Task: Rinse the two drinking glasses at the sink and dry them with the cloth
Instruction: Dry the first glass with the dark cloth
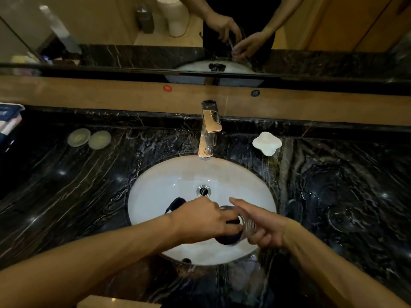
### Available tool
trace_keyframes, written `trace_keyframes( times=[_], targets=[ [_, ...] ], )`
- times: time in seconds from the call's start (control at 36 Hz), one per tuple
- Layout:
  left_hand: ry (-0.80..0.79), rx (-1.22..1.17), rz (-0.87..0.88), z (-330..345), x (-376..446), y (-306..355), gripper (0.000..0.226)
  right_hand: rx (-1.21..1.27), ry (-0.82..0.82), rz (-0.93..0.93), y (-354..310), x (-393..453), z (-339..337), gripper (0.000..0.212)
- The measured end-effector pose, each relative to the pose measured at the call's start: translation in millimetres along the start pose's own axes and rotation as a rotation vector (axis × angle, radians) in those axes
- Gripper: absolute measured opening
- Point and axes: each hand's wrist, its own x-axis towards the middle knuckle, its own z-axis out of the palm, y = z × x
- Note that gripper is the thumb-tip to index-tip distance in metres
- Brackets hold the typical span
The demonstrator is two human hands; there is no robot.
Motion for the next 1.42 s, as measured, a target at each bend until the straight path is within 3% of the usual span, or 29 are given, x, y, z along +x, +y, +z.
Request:
trace_keyframes(
  times=[0.11,0.19,0.31,0.42,0.47,0.56,0.61,0.72,0.78,0.89,0.94,1.0,1.06,1.11,1.22,1.42],
  targets=[
    [-0.018,-0.264,-0.201,-2,3,-7,0.044,-0.006,0.024,-0.140,-1,-2,-4,0.059],
    [-0.086,-0.719,-0.461,-14,11,-5,0.041,-0.028,0.090,-0.378,-2,-6,-4,0.056],
    [-0.064,-1.242,-0.678,-21,16,-10,0.025,-0.246,0.138,-0.614,2,-5,0,0.075],
    [-0.132,-1.370,-0.706,-20,16,-11,0.026,-0.553,0.197,-0.668,0,-7,-3,0.112],
    [-0.169,-1.391,-0.700,-21,14,-11,0.028,-0.609,0.169,-0.653,-4,-10,-4,0.116],
    [-0.233,-1.391,-0.661,-24,9,-12,0.040,-0.585,0.077,-0.590,-8,-12,-9,0.098],
    [-0.276,-1.364,-0.604,-28,7,-16,0.046,-0.476,-0.068,-0.568,-10,-15,-10,0.087],
    [-0.289,-1.399,-0.555,-40,1,-26,0.034,-0.081,-0.449,-0.475,-10,-22,-7,0.082],
    [-0.265,-1.445,-0.555,-43,-5,-31,0.030,-0.010,-0.523,-0.465,-7,-20,-8,0.085],
    [-0.078,-1.608,-0.635,-38,-19,-39,0.020,0.111,-0.402,-0.454,1,-12,-18,0.088],
    [0.154,-1.702,-0.767,-33,-25,-40,0.032,0.218,-0.297,-0.509,5,-10,-19,0.076],
    [0.461,-1.692,-0.908,-27,-25,-37,0.045,0.328,-0.105,-0.569,6,-9,-15,0.077],
    [0.746,-1.604,-1.018,-25,-17,-26,0.038,0.410,0.122,-0.619,6,-4,-12,0.082],
    [0.916,-1.499,-1.082,-23,-4,-11,0.030,0.484,0.284,-0.654,4,1,-7,0.075],
    [0.924,-1.234,-1.137,-4,24,17,0.031,0.573,0.479,-0.715,-2,10,5,0.062],
    [0.766,-0.784,-0.987,10,54,44,0.048,0.499,0.569,-0.782,-9,8,33,0.045]
  ],
)
